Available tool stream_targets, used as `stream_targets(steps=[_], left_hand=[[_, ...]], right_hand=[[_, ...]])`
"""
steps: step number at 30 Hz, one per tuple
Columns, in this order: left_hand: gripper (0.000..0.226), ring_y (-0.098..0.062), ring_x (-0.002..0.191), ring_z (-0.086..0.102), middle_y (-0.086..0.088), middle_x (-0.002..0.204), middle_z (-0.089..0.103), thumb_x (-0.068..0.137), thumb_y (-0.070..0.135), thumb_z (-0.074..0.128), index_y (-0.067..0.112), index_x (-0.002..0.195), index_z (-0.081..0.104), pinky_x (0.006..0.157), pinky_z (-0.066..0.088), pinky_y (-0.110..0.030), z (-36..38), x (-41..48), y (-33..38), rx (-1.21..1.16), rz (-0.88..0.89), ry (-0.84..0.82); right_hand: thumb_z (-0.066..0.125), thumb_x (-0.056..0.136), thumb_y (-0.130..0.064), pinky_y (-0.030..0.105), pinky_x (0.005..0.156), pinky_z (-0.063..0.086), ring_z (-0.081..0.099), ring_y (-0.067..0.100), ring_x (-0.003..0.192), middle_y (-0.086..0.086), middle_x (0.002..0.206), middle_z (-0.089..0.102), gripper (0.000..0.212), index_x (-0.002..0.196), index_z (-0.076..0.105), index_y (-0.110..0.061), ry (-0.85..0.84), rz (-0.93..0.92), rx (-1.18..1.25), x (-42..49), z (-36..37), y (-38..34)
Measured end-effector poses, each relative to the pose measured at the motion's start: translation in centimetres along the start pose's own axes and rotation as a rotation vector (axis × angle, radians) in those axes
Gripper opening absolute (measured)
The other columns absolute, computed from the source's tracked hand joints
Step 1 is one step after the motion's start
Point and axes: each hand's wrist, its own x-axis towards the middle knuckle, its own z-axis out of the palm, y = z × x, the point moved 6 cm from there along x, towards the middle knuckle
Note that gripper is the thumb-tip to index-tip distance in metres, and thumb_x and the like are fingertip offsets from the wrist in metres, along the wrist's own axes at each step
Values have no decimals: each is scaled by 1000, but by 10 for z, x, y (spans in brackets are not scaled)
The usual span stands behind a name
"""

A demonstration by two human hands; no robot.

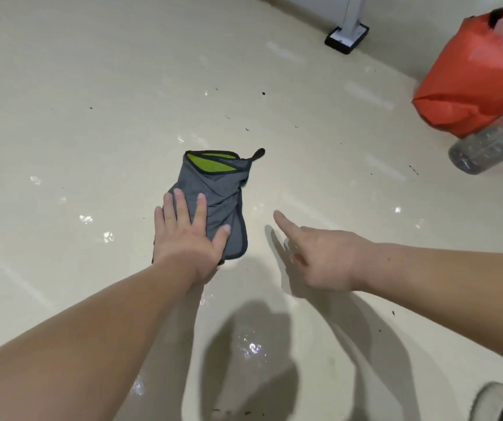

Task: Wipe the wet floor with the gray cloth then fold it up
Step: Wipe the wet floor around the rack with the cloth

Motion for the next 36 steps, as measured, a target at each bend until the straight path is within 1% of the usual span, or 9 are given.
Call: stream_targets(steps=[4, 6, 9, 11, 18, 23, 26, 30, 36], left_hand=[[83, -27, 154, -27, -12, 168, -25, 94, 68, -7, 20, 161, -19, 126, -10, -49, 5, -13, -2, -16, 150, 54], [83, -26, 154, -27, -11, 169, -24, 95, 67, -7, 19, 161, -17, 126, -10, -48, 8, -30, -1, -23, 180, 40], [83, -28, 156, -23, -12, 170, -18, 97, 67, -1, 17, 162, -11, 126, -9, -49, 19, -72, 1, -9, 188, 68], [84, -31, 158, -11, -15, 171, -6, 98, 66, 9, 14, 164, 3, 127, -2, -50, 27, -105, 4, -69, 207, 119], [84, -38, 157, 14, -22, 168, 17, 99, 62, 42, 4, 159, 29, 123, 23, -58, 56, -202, 15, -248, 316, 203], [70, -41, 151, 30, -23, 162, 34, 101, 52, 35, 6, 152, 46, 119, 22, -55, 45, -196, 15, -285, 324, 180], [37, -38, 111, 54, -16, 126, 59, 91, 34, 50, 15, 118, 65, 96, 43, -47, 22, -167, 8, -230, 456, 270], [14, -28, 83, 47, -5, 92, 49, 82, 31, 57, 20, 91, 59, 71, 42, -38, 6, -152, 6, -220, 468, 291], [31, -23, 93, 52, 2, 108, 57, 85, 14, 53, 22, 111, 68, 77, 55, -37, 13, -153, -17, -465, 381, 172]], right_hand=[[36, 103, -34, 44, 96, 49, 57, 29, 119, -4, 144, 47, 78, 159, -17, -31, -123, 80, -160, -21, 22, -13], [36, 102, -31, 44, 94, 51, 59, 30, 119, -4, 141, 51, 69, 161, 0, -26, -189, 103, -268, -29, 27, -22], [40, 99, -28, 41, 89, 52, 60, 30, 110, -1, 128, 58, 42, 140, 39, -22, -167, 160, -218, -28, 29, -40], [41, 100, -31, 38, 85, 49, 59, 30, 108, 3, 125, 59, 25, 122, 46, -19, -127, 196, -86, -23, 37, -56], [34, 102, -41, 42, 90, 51, 61, 28, 111, 0, 122, 63, 27, 117, 48, -24, -10, 211, 41, -21, 81, -86], [33, 102, -40, 42, 96, 50, 59, 27, 117, 0, 130, 62, 37, 134, 43, -25, -90, 208, 17, -45, 82, -79], [33, 105, -39, 43, 103, 46, 56, 29, 125, 5, 140, 58, 44, 144, 40, -21, -44, 273, 159, -49, 74, -72], [39, 104, -37, 42, 100, 48, 58, 27, 118, 2, 128, 64, 41, 142, 40, -23, 41, 245, 323, -61, 81, -86], [49, 99, -27, 38, 113, 39, 42, 23, 141, 2, 150, 44, 50, 147, 39, -18, 173, 77, 314, -57, 95, -121]])
